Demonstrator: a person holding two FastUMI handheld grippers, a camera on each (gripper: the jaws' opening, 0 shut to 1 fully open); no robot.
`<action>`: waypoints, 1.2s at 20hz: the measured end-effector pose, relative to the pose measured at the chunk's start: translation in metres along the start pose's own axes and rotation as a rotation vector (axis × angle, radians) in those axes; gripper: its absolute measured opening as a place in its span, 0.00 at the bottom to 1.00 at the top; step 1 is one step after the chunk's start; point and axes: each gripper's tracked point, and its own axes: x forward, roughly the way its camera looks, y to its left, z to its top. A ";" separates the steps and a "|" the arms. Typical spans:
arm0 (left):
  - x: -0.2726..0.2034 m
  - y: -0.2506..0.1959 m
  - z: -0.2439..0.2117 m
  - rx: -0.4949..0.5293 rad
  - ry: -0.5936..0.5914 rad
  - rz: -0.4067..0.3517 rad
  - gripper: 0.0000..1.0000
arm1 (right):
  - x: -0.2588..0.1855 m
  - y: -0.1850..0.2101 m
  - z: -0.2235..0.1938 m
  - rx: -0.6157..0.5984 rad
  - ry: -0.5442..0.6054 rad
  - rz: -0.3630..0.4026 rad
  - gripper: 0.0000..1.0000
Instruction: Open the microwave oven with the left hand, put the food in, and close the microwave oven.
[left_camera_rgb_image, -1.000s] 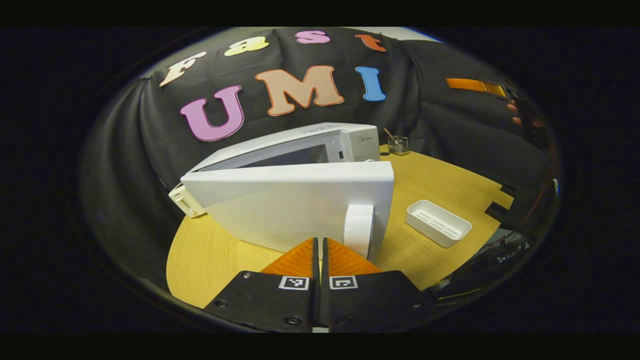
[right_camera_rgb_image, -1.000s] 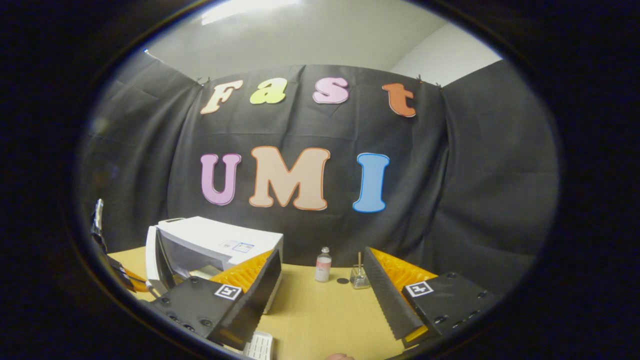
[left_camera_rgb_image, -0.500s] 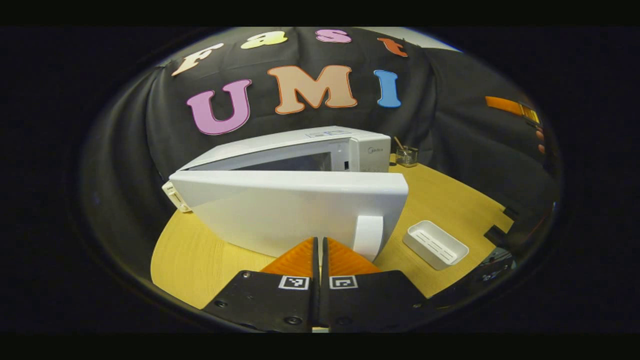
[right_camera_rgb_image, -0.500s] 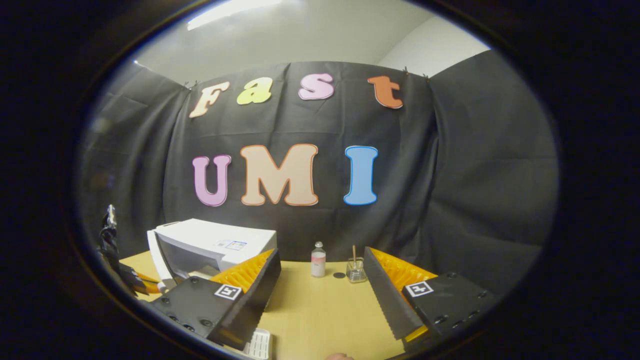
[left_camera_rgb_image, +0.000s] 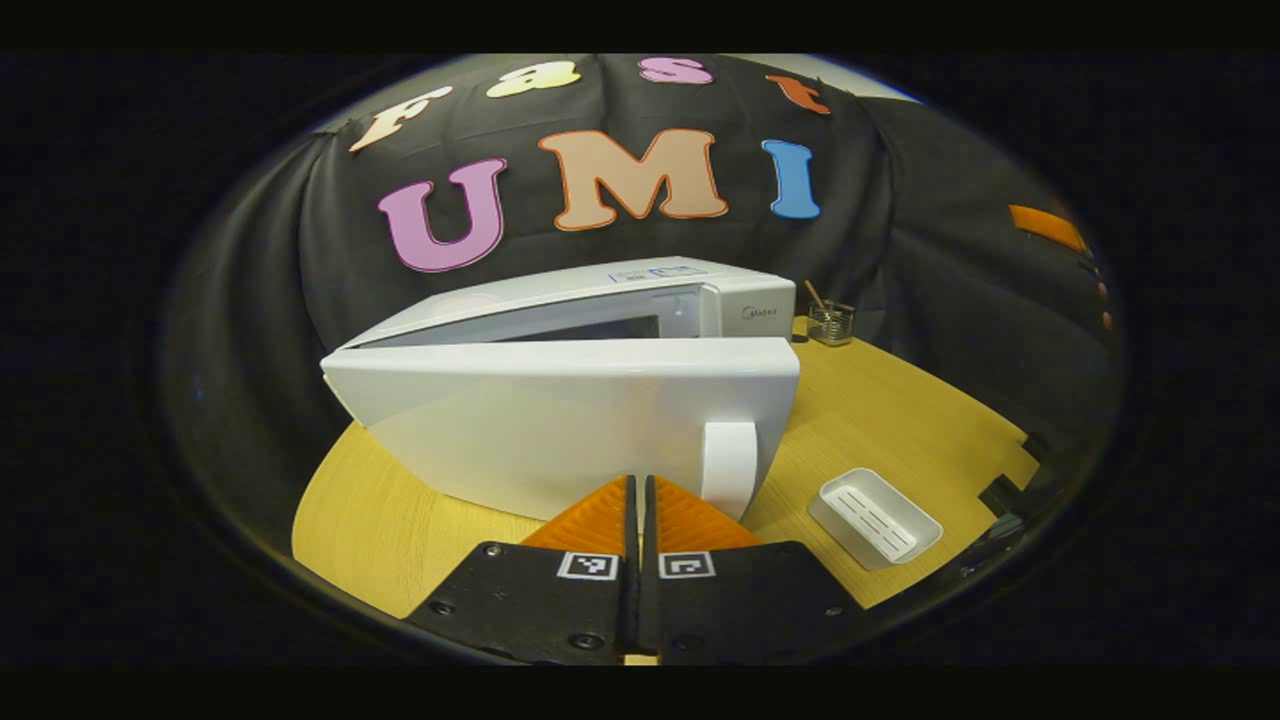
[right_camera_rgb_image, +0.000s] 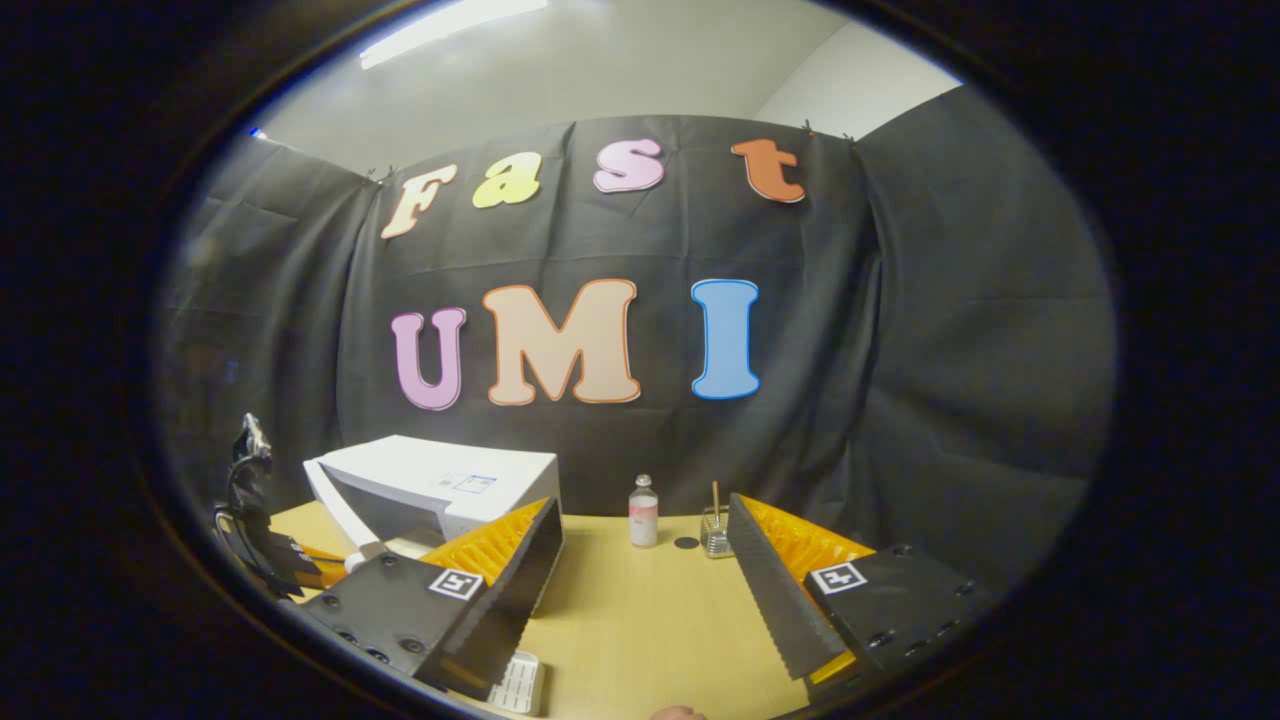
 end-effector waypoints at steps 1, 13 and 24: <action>0.003 -0.001 0.005 -0.010 -0.007 0.007 0.01 | -0.001 -0.003 -0.001 -0.002 0.000 0.002 0.96; 0.046 -0.011 0.044 -0.094 -0.074 0.082 0.01 | -0.001 -0.034 -0.010 -0.048 0.026 0.028 0.96; 0.080 -0.011 0.065 -0.119 -0.098 0.134 0.00 | 0.006 -0.055 -0.019 -0.019 0.055 0.015 0.97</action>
